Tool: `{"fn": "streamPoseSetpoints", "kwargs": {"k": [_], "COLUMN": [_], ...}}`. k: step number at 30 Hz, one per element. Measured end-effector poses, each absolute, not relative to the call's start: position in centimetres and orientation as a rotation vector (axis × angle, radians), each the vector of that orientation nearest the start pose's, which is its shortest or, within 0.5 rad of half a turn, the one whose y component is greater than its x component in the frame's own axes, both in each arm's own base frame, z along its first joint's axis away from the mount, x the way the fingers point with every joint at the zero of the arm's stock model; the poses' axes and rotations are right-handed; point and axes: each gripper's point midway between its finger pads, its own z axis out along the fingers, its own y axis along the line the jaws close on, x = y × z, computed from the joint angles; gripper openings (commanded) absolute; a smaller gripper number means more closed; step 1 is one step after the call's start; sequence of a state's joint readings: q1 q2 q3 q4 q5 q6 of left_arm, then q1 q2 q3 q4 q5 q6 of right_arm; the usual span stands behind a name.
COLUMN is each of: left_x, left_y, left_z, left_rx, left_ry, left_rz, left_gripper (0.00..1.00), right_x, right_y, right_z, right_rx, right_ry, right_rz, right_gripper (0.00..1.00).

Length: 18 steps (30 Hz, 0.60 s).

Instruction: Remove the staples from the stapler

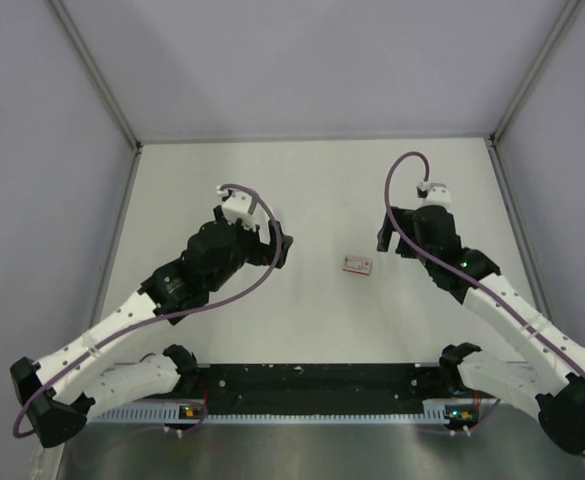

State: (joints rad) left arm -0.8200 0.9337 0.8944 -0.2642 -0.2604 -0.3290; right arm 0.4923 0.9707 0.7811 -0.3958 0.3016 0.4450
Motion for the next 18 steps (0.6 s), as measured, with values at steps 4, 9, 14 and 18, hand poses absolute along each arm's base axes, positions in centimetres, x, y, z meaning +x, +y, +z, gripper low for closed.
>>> {"fn": "streamPoseSetpoints", "kwargs": {"k": [4, 9, 14, 18], "left_x": [24.5, 24.0, 23.7, 23.5], "left_y": [-20.7, -19.7, -19.1, -18.7], "left_z": [27.4, 28.3, 28.3, 28.3], "left_rx": [0.27, 0.257, 0.27, 0.285], "left_ry": [1.855, 1.83, 1.828, 1.83], "left_rz": [-0.523, -0.51, -0.492, -0.471], "left_gripper": [0.99, 0.99, 0.99, 0.99], "right_x": [29.3, 30.0, 30.4, 30.5], "right_y": [11.7, 11.9, 11.5, 11.3], "right_z": [19.1, 21.9, 23.4, 24.4], "right_rx": [0.128, 0.139, 0.145, 0.14], "right_ry": [2.11, 2.052, 2.021, 2.006], "right_rz": [0.236, 0.254, 0.234, 0.226], "right_gripper": [0.99, 0.99, 0.99, 0.99]}}
